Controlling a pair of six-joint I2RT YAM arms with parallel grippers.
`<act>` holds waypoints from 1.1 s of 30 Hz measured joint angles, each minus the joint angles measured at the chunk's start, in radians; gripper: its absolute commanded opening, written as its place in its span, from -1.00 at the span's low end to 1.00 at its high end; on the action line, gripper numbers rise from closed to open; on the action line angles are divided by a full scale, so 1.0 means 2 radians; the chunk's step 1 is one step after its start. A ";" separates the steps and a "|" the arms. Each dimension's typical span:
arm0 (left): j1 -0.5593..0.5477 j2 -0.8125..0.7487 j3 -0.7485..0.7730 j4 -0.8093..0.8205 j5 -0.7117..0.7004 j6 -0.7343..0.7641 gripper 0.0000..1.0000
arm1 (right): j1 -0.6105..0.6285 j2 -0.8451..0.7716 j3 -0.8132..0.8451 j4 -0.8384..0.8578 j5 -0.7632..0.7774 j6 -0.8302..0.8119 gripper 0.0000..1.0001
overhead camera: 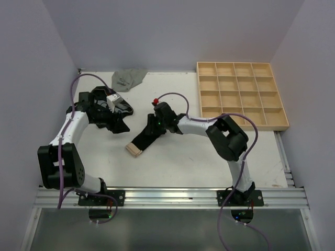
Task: Roll the underwear
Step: Fold the underwear
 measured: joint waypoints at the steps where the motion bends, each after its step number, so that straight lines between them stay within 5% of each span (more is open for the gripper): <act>1: 0.001 0.000 0.003 0.000 0.000 0.002 0.33 | -0.008 0.012 0.016 0.004 -0.021 -0.005 -0.11; 12: 0.007 0.000 0.007 -0.015 0.007 0.033 0.34 | -0.061 0.131 0.236 -0.123 -0.152 -0.225 -0.05; 17: 0.020 -0.008 0.007 -0.020 0.021 0.035 0.36 | -0.063 0.080 0.187 -0.143 -0.166 -0.263 0.01; 25: 0.031 -0.023 0.010 0.011 0.038 0.008 0.38 | -0.053 -0.066 0.041 0.040 -0.164 -0.077 -0.10; 33: 0.033 -0.023 0.010 0.035 0.043 -0.012 0.39 | -0.001 0.024 -0.019 0.243 -0.114 0.136 -0.07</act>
